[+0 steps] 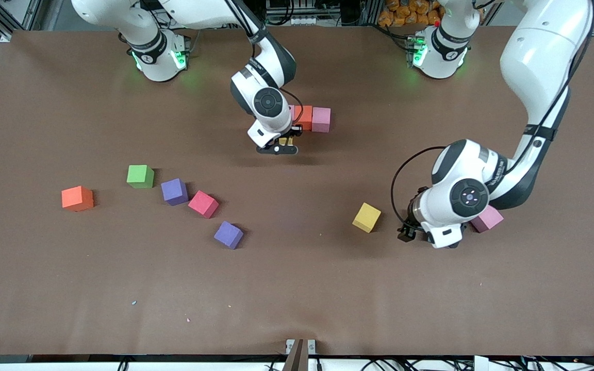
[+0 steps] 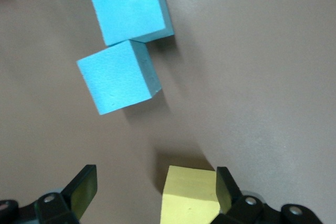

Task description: Arrange 11 blocks into digit 3

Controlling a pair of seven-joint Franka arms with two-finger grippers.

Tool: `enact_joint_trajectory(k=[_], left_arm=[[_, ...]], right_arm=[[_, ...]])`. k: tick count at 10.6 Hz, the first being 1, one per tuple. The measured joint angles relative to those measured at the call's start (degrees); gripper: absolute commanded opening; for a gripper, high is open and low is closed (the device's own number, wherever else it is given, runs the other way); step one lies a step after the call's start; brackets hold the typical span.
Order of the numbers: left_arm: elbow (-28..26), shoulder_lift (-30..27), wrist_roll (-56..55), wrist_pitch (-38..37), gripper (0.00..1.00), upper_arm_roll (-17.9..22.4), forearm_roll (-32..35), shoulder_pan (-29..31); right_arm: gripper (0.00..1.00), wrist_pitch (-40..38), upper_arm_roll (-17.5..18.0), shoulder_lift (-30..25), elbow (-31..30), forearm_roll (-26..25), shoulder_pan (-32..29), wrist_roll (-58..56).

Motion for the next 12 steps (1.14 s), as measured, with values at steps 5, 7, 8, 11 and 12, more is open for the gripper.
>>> enact_joint_trajectory(k=[5,7,8,11,12], left_arm=[[5.24,4.18,-0.04,-0.02,1.0,7.12,0.01,-10.16],[6.41,5.16,-0.25,0.06,1.0,7.91,0.01,-11.74],[6.81,5.57,-0.61,0.24,1.0,7.94,0.01,-11.98],[7.15,6.56,-2.96,1.0,1.0,7.99,0.01,-12.89],[7.17,6.78,-3.86,1.09,1.0,8.0,0.01,-13.1]], right_arm=[[1.0,-0.14,-0.01,0.02,0.1,-0.04,0.16,-0.08],[1.0,-1.74,-0.18,-0.82,0.77,-0.04,0.09,-0.08],[1.0,-2.97,-0.37,-2.01,0.98,-0.04,-0.2,-0.08],[1.0,-8.49,-0.97,-7.52,1.28,-0.07,-4.73,-0.24],[1.0,-9.1,-1.12,-9.26,1.31,-0.2,-6.75,-0.41]])
